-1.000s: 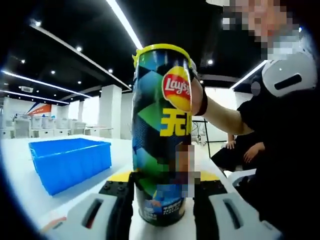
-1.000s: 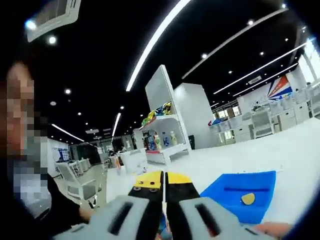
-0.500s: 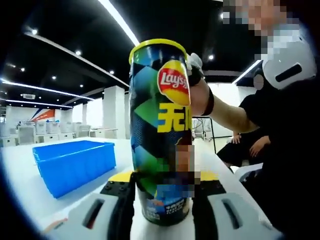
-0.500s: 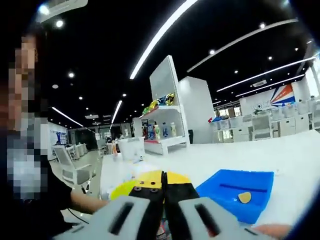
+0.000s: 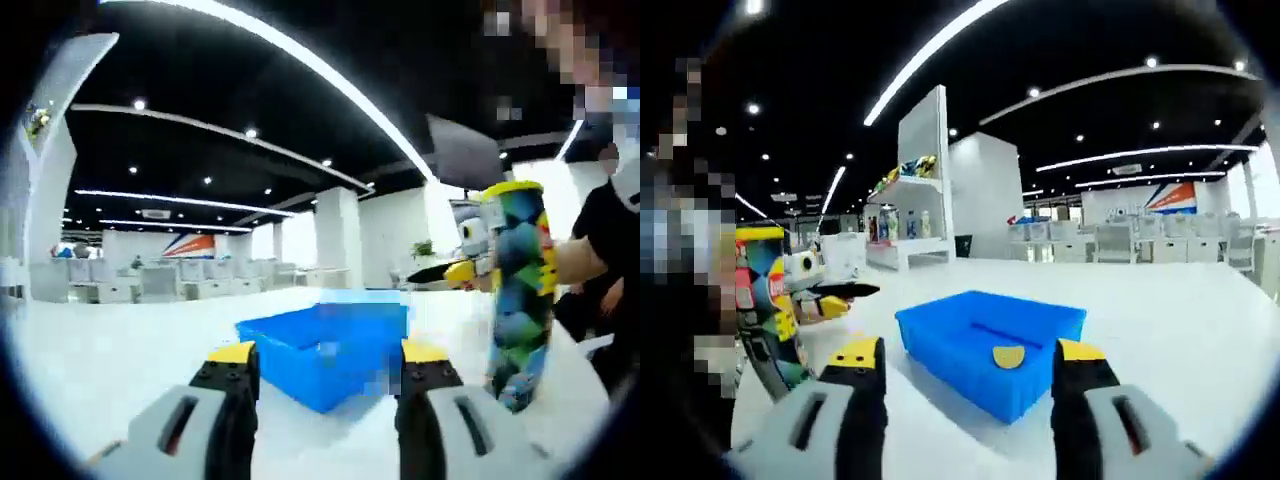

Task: Open the lid of the chip container on the table, take out the chips, place them into the box in front of the container, and close the lid

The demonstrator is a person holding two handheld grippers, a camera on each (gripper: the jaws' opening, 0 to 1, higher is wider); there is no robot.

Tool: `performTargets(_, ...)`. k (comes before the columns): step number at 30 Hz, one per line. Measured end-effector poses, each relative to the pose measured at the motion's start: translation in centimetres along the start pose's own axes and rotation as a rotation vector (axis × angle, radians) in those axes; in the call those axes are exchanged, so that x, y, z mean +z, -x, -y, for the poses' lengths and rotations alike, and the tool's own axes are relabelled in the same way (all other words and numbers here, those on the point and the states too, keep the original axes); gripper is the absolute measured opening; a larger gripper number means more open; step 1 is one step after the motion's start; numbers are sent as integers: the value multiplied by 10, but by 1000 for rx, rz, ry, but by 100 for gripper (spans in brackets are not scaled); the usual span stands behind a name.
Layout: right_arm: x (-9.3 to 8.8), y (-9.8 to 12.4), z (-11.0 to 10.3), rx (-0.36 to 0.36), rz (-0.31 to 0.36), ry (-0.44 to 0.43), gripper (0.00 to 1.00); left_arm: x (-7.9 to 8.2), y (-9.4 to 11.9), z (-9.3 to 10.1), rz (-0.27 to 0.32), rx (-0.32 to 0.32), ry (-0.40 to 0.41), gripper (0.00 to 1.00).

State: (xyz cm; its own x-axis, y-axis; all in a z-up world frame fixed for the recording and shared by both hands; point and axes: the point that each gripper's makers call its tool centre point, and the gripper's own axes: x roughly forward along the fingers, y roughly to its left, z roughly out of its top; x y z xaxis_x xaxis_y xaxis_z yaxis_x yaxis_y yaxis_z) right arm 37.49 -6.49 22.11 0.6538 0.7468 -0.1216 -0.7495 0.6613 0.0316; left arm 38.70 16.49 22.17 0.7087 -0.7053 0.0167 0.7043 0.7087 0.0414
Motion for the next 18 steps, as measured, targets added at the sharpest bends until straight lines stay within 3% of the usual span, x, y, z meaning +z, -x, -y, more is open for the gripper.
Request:
performTargets(1, -10, -8, 3, 11, -50, 19, 63, -9, -10, 2, -24, -36, 11, 53)
performTargets(2, -26, -16, 8, 24, -140, 48, 65, -28, -21, 5, -107, -78, 16, 53)
performTargets(4, -38, -24, 17, 21, -202, 70, 66, -49, -36, 3, -189, -92, -37, 53)
performTargets(7, -43, -35, 29, 22, -200, 113, 61, -55, -50, 7, -187, -119, -34, 49)
performTargets(9, -40, -37, 35, 10, -184, 188, 47, -55, -54, 12, -177, -142, -32, 43)
performTargets(10, -41, -37, 38, -6, -187, 173, 43, -54, -56, 12, -167, -137, -49, 39)
performTargets(13, -40, -38, 37, 15, -173, 163, 39, -49, -58, 15, -149, -130, -51, 32)
performTargets(18, -38, -36, 39, 0, -154, 206, 32, -49, -60, 15, -163, -103, -87, 32)
